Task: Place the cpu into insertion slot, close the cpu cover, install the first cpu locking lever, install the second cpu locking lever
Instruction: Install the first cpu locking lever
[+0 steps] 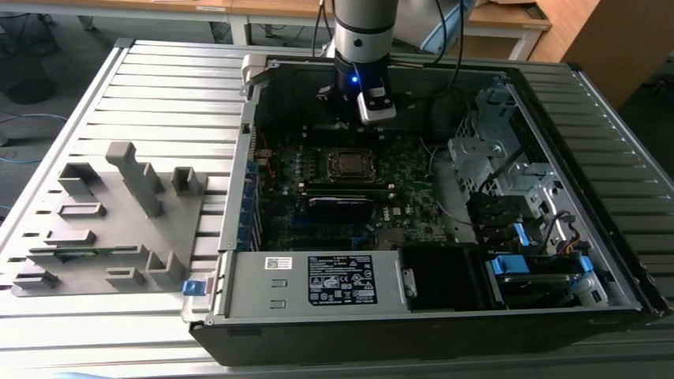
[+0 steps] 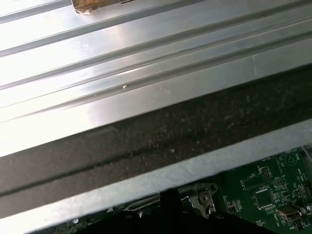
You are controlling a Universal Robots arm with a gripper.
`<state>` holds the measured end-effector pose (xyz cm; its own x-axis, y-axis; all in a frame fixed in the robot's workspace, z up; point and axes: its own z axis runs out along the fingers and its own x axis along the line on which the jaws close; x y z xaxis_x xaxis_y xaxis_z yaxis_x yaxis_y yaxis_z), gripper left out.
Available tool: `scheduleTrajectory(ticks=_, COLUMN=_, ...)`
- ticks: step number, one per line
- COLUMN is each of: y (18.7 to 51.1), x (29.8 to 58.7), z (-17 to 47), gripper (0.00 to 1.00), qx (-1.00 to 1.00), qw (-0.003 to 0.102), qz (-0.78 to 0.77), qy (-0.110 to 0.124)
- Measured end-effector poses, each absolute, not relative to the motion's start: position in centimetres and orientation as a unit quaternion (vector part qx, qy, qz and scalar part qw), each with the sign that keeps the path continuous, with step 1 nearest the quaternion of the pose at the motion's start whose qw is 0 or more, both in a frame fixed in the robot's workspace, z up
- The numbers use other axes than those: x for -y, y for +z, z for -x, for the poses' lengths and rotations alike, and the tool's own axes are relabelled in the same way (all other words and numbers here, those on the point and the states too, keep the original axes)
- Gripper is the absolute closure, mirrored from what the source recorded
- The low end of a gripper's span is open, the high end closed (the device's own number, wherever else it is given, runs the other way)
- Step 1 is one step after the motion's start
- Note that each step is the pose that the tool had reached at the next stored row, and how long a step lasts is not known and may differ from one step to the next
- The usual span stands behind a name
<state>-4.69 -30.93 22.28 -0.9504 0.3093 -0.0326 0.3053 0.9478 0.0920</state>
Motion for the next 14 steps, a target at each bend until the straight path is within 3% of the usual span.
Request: scheduleTrajectory(ticks=14, y=22.29, x=31.36, z=4.7, gripper=0.89, qx=-0.99, qw=0.024, qz=-0.134, qy=0.031)
